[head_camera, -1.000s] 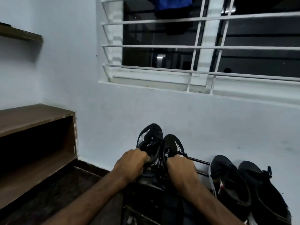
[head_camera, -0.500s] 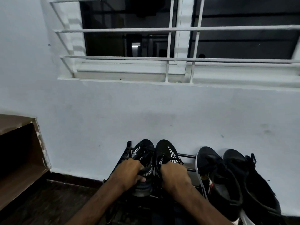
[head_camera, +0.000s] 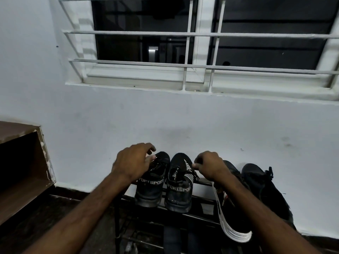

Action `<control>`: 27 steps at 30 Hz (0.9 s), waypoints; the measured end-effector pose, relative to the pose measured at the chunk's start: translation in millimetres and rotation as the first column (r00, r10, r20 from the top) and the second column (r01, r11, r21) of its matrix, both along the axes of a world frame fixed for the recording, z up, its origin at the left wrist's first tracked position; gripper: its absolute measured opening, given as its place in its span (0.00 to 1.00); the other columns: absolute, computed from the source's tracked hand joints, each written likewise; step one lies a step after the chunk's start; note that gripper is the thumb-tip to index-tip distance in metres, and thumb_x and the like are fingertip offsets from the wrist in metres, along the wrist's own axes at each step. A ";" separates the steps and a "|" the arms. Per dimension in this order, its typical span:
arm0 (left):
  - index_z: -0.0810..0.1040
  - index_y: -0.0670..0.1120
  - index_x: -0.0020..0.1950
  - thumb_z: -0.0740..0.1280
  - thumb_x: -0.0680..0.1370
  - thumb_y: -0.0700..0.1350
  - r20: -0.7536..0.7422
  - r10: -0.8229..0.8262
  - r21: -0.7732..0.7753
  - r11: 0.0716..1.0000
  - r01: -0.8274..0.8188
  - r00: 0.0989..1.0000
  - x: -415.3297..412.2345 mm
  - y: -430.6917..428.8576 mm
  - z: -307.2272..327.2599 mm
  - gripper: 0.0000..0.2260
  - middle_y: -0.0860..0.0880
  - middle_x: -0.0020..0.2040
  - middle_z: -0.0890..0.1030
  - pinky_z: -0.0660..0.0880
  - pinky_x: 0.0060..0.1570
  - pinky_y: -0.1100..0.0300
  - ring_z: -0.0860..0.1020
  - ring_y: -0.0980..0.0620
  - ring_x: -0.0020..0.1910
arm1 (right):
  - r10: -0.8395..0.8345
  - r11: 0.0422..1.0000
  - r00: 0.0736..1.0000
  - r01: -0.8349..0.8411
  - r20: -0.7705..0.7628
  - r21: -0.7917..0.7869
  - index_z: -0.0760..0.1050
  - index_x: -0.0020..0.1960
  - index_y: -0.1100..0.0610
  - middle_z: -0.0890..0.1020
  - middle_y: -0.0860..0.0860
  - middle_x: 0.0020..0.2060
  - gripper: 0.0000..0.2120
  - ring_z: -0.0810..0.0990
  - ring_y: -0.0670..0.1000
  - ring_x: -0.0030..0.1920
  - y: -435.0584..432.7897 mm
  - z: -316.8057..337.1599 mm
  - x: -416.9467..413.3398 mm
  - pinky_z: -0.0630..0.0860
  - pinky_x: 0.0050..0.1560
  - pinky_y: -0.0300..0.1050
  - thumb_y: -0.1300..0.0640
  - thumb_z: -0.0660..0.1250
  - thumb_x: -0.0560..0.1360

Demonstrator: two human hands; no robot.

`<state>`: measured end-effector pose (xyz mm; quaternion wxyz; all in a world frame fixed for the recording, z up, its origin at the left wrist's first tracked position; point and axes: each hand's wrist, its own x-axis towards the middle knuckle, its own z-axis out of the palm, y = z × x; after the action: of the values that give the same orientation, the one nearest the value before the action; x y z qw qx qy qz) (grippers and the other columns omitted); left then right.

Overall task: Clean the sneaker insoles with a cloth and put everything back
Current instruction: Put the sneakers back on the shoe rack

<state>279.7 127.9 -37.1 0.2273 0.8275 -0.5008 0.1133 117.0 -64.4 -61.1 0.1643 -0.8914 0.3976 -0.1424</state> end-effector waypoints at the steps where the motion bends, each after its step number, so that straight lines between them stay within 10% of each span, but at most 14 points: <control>1: 0.77 0.57 0.62 0.64 0.81 0.53 -0.020 0.007 -0.028 1.000 -0.008 1.000 -3.3 -2.1 -1.3 0.10 0.59 0.58 0.81 0.70 0.49 0.58 0.78 0.54 0.57 | 0.023 0.999 0.999 -0.024 0.022 0.033 0.82 0.52 0.56 0.84 0.53 0.51 0.12 0.81 0.54 0.54 -6.2 -4.7 4.9 0.76 0.55 0.47 0.49 0.70 0.75; 6: 0.81 0.56 0.56 0.64 0.80 0.53 0.024 -0.008 0.030 1.000 0.007 1.000 -20.8 -35.6 -18.4 0.08 0.57 0.55 0.80 0.72 0.51 0.57 0.79 0.51 0.55 | 0.144 0.985 0.988 -0.137 -0.062 0.109 0.72 0.69 0.60 0.78 0.57 0.64 0.24 0.75 0.56 0.65 -11.8 -27.0 39.8 0.71 0.63 0.45 0.50 0.69 0.76; 17: 0.76 0.46 0.62 0.67 0.78 0.50 0.253 -0.072 0.548 0.832 -0.082 0.965 -37.4 -125.7 -49.8 0.14 0.45 0.62 0.78 0.73 0.55 0.55 0.78 0.44 0.61 | 0.107 0.988 0.962 -0.130 -0.251 -0.078 0.73 0.62 0.62 0.77 0.60 0.61 0.17 0.77 0.60 0.61 -20.2 -47.3 59.1 0.75 0.58 0.52 0.56 0.68 0.76; 27: 0.78 0.50 0.55 0.71 0.75 0.57 0.072 -0.015 0.393 0.919 -0.014 0.997 -28.1 -122.6 -69.2 0.14 0.49 0.57 0.76 0.72 0.49 0.56 0.79 0.48 0.58 | 0.013 0.936 0.993 -0.052 0.115 0.347 0.77 0.36 0.59 0.83 0.55 0.37 0.11 0.82 0.52 0.35 -32.8 -39.2 50.8 0.79 0.45 0.47 0.57 0.66 0.77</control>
<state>251.6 5.2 -106.3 0.0380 0.8514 -0.5215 0.0408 167.8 -97.1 -100.3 0.3442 -0.8451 0.3921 -0.1163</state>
